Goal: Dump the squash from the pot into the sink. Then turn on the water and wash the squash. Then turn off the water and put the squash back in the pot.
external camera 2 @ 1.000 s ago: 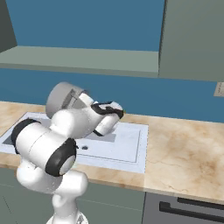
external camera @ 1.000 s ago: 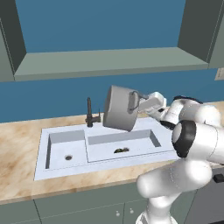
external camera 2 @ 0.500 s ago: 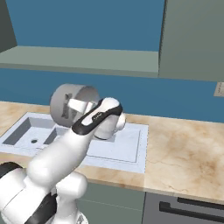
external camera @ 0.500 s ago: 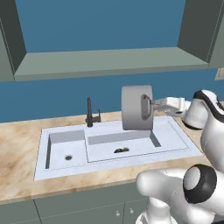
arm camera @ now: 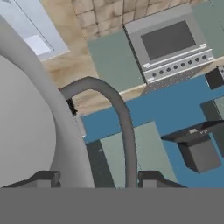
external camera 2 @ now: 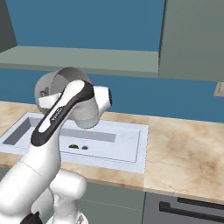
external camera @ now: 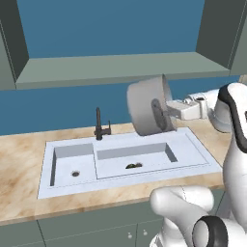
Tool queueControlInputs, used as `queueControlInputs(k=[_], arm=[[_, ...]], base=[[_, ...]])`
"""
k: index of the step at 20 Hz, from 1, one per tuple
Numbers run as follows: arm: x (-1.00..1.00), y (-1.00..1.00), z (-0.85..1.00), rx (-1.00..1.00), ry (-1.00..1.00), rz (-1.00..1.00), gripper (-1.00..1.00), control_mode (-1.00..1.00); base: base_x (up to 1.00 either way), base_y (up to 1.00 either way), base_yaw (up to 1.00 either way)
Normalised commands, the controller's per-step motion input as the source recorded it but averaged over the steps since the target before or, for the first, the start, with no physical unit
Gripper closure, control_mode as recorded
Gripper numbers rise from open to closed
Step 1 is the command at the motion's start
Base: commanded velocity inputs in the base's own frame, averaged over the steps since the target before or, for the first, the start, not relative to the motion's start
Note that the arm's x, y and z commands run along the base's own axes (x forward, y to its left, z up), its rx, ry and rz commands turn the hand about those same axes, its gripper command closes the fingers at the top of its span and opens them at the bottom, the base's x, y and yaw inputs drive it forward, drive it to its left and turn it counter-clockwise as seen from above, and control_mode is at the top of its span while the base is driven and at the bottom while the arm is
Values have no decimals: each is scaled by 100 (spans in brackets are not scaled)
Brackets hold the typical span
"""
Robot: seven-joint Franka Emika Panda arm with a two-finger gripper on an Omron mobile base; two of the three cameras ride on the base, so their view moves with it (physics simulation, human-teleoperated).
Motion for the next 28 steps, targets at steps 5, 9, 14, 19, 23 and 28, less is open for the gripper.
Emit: queueControlInputs(k=[5, 9, 14, 19, 23, 28], arm=[[-64, 97, 39, -51, 31, 15, 100, -100], [-10, 100, 29, -41, 48, 33, 100, -100], [-7, 100, 8, -25, 42, 41, 100, -100], [-42, 100, -12, -26, 15, 37, 100, -100], [-21, 100, -29, -33, 0, 23, 100, -100], [0, 83, -27, -33, -9, 12, 100, -100]], base=[[0, 0, 0], [0, 0, 0], [0, 0, 0], [0, 0, 0], [0, 0, 0], [0, 0, 0]])
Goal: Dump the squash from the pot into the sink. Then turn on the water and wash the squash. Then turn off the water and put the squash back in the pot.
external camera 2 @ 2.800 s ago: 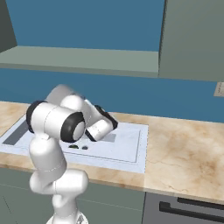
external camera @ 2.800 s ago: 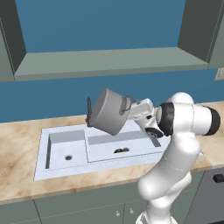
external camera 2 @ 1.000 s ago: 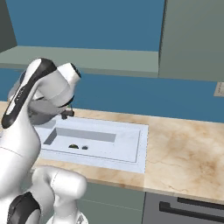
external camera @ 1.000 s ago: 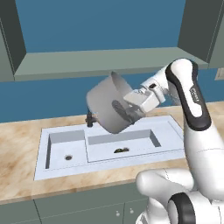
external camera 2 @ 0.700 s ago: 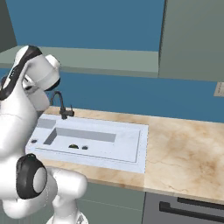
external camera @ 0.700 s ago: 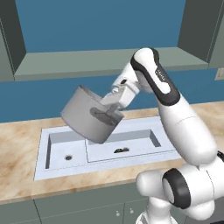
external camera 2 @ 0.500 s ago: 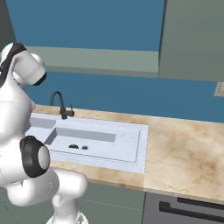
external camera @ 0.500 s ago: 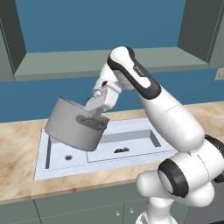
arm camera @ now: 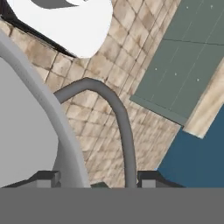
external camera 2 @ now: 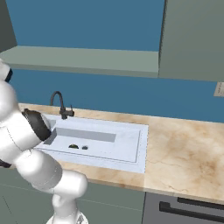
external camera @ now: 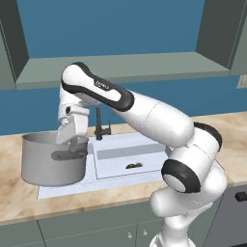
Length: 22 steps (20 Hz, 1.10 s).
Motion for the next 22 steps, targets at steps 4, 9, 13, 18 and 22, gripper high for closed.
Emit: queueControlInputs(k=[4, 9, 13, 18, 22], arm=[[0, 65, -12, -28, -18, 4, 100, -100], [0, 62, -14, -25, -5, 0, 100, -100], [5, 59, -22, -24, 0, 0, 100, -100], [20, 58, -22, -25, 0, 0, 100, -100], [24, 56, -8, -24, -1, 0, 100, -100]], base=[[0, 0, 0], [0, 0, 0], [0, 0, 0], [0, 0, 0], [0, 0, 0]])
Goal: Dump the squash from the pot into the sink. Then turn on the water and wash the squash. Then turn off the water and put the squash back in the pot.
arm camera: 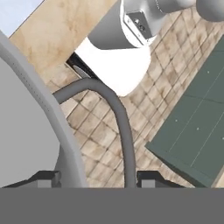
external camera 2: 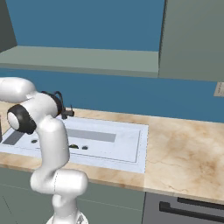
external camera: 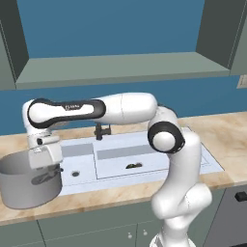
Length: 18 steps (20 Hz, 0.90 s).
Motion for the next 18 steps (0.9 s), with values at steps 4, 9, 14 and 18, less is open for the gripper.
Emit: queueControlInputs(k=[4, 9, 14, 18], arm=[[28, 53, 0, -20, -7, 0, 100, -100], [38, 53, 0, -16, -7, 0, 100, -100], [39, 52, 0, -17, -5, -2, 100, -100], [16, 44, 0, -18, -6, -3, 100, -100]], base=[[0, 0, 0], [0, 0, 0], [0, 0, 0], [0, 0, 0]])
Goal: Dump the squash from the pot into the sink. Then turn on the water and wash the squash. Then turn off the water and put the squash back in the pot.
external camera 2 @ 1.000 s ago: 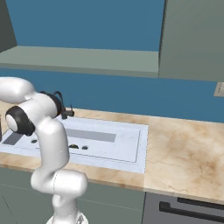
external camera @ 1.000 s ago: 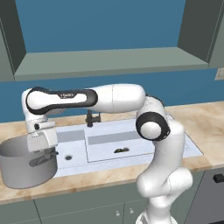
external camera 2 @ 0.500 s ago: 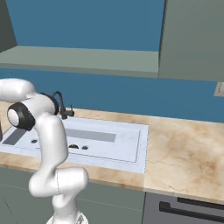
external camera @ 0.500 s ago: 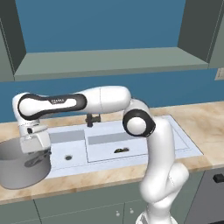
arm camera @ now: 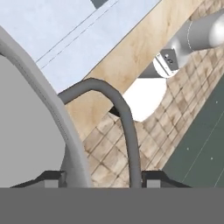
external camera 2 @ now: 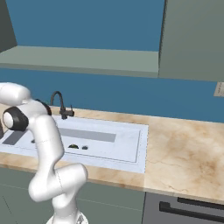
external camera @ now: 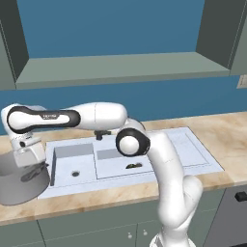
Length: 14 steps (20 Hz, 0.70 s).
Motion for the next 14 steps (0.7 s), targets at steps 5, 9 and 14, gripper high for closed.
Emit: queueControlInputs(k=[5, 9, 14], arm=[[3, 31, -5, -18, -6, -4, 100, -100], [0, 5, -12, -17, -9, -4, 100, -100], [-14, -4, -6, -14, -10, -5, 100, -100]], base=[[0, 0, 0], [0, 0, 0], [0, 0, 0]])
